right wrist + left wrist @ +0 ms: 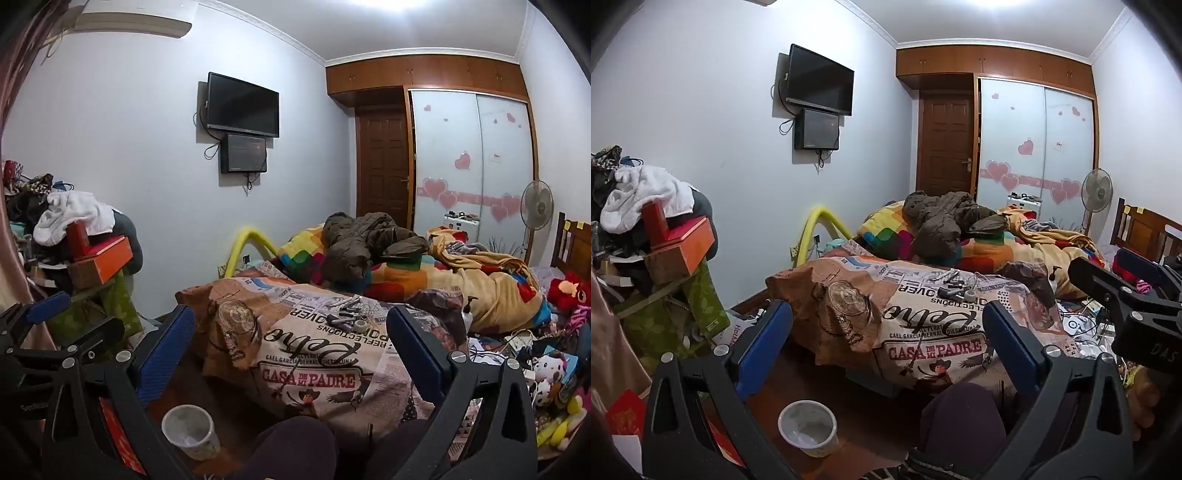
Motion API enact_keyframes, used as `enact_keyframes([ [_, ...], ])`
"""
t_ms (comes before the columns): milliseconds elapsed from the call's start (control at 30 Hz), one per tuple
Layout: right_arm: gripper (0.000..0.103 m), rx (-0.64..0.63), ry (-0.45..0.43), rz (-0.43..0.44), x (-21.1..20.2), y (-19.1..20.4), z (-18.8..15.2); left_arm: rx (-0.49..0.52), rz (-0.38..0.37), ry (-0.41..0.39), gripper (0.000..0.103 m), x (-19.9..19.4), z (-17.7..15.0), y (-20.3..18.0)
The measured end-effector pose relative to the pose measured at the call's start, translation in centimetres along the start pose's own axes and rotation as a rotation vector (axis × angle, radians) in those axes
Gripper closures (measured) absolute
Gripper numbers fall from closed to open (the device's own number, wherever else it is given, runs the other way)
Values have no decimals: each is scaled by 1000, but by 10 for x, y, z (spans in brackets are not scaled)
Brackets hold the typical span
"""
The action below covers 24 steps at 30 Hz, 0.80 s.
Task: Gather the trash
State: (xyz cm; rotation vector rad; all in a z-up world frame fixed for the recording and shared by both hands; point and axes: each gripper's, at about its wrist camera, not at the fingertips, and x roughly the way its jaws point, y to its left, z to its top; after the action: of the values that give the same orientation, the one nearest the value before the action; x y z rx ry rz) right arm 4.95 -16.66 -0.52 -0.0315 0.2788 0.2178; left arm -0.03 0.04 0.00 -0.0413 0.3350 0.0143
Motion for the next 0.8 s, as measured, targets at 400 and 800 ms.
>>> enact_keyframes([
  [400, 0, 23, 25, 8, 4, -4, 3, 6, 2, 5, 0, -5, 6, -12],
  [800, 0, 39, 18, -6, 0, -8, 0, 5, -14, 2, 0, -5, 3, -7],
])
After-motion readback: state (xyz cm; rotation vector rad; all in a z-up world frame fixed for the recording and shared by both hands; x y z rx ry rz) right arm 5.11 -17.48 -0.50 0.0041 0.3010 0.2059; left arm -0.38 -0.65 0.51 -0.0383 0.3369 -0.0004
